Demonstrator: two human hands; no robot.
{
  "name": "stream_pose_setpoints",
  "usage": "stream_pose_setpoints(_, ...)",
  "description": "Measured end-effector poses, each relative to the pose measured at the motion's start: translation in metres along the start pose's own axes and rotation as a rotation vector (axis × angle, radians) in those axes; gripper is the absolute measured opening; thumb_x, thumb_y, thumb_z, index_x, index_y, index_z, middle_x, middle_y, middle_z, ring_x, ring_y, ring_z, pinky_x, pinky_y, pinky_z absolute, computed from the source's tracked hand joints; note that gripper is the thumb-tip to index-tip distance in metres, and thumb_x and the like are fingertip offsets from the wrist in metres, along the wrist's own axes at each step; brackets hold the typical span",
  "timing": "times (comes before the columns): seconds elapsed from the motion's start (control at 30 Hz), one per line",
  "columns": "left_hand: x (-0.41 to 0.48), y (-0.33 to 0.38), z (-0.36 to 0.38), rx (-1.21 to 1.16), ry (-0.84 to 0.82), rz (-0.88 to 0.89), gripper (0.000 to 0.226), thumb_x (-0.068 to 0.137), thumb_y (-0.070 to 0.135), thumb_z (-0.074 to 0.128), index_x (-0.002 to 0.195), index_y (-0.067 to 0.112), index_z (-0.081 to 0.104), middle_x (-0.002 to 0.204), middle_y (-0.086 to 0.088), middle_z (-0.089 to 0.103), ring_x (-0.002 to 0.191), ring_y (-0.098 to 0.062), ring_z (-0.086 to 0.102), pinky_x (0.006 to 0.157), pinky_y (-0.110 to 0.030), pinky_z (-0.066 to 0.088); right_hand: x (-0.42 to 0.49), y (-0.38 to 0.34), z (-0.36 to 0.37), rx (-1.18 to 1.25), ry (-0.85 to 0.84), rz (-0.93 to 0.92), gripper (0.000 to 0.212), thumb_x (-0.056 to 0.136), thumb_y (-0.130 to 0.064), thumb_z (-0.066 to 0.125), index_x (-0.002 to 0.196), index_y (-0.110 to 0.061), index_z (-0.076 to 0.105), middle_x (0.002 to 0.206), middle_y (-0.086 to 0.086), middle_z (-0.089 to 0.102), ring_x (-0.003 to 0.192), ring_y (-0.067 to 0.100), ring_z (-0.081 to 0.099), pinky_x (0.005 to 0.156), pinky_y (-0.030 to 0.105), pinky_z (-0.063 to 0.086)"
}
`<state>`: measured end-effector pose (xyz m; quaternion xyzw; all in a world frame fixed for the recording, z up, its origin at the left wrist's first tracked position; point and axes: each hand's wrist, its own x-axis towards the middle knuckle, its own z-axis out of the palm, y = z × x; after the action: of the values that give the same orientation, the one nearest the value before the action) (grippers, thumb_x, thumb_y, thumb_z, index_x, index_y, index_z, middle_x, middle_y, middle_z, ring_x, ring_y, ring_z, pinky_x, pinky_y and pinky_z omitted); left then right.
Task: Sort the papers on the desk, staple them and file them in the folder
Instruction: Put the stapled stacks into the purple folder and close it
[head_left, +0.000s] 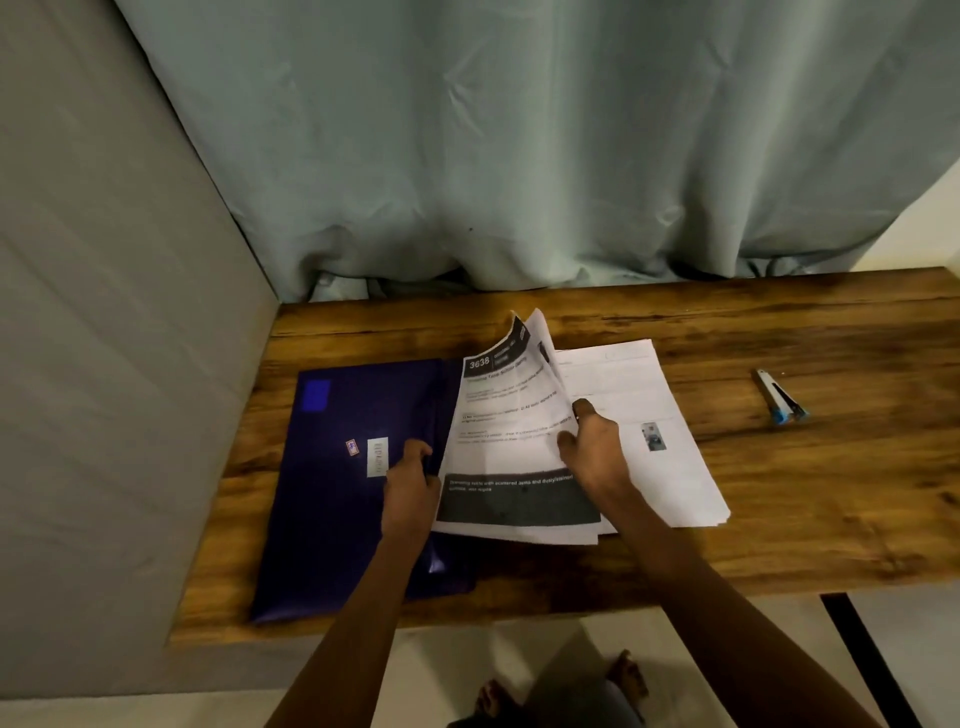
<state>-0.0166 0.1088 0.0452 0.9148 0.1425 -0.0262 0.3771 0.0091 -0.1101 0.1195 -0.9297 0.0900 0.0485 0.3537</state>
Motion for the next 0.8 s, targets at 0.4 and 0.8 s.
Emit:
stream_pose_setpoints(0.4,-0.012,0.005,-0.005,0.11,0.009,0.062,0.029,0.093,0.001,0.049,0.12,0.008,0.047,0.081,-0.002,0.053,0.071,-0.017,0.056,0.067,-0.032,0.053,0.007,-0.005,0.002,0.045,0.143,-0.031,0.032,0.093,-0.007,0.054,0.125,-0.007,0.049,0.126,0.012,0.058,0.11,0.031,0.06,0.09,0.039,0.051)
stream_pose_setpoints(0.8,-0.018,0.014,-0.003,0.034,0.089,0.059,0.024,0.098,0.014,0.047,0.121,0.009,0.043,0.096,-0.005,0.058,0.077,-0.015,0.058,0.07,-0.029,0.056,-0.01,-0.003,0.025,0.145,-0.005,-0.013,0.039,0.092,-0.008,0.056,0.13,-0.005,0.046,0.135,0.011,0.052,0.118,0.029,0.055,0.091,0.03,0.049)
